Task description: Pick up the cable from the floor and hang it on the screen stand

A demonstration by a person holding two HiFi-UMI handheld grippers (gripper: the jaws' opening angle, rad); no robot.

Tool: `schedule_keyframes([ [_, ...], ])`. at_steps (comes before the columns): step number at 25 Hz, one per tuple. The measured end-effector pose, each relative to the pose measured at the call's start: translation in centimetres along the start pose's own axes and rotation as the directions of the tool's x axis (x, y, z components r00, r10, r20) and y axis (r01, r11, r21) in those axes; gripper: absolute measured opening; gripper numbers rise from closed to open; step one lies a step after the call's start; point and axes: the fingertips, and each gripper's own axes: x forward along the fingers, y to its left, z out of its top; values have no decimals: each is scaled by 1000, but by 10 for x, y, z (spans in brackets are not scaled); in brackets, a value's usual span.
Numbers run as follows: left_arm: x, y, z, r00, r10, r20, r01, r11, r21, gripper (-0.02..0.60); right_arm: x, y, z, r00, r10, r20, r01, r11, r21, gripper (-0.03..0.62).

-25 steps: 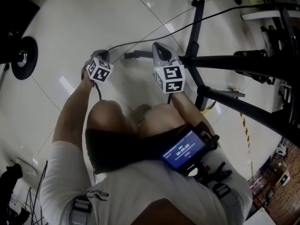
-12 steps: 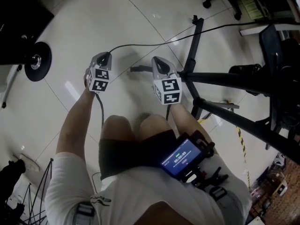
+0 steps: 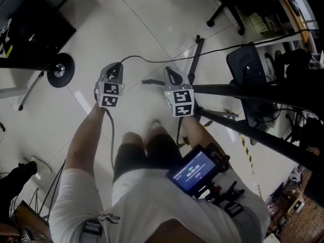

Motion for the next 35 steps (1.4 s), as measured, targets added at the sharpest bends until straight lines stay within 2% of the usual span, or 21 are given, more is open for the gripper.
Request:
schedule_keyframes([
  [9,-170,18,222,988,36,148,-41,999,28,25,-135,23,207,993,11,118,-6,999,-44,14],
  [13,-242,20,314,967,40,253,-58,996,62,25,-193,29,295,977,2,215,16,997,-80,14],
  [16,-290,13,372,945,43,324,-73,994,81,25,-236,30,346,958,5,286,30,993,-117,14],
  [23,-362,19,458,900,11,436,-61,993,102,25,-287,49,423,931,9,365,65,980,-189,15],
  [27,-403,-3,487,870,-36,492,-37,990,138,25,-322,58,426,915,16,403,83,970,-229,15],
  [31,-420,-4,510,842,-80,533,-6,987,158,25,-328,67,442,894,38,447,89,962,-259,26],
  [35,-428,-10,527,818,-115,564,16,984,178,25,-328,67,447,893,38,449,96,957,-274,46],
])
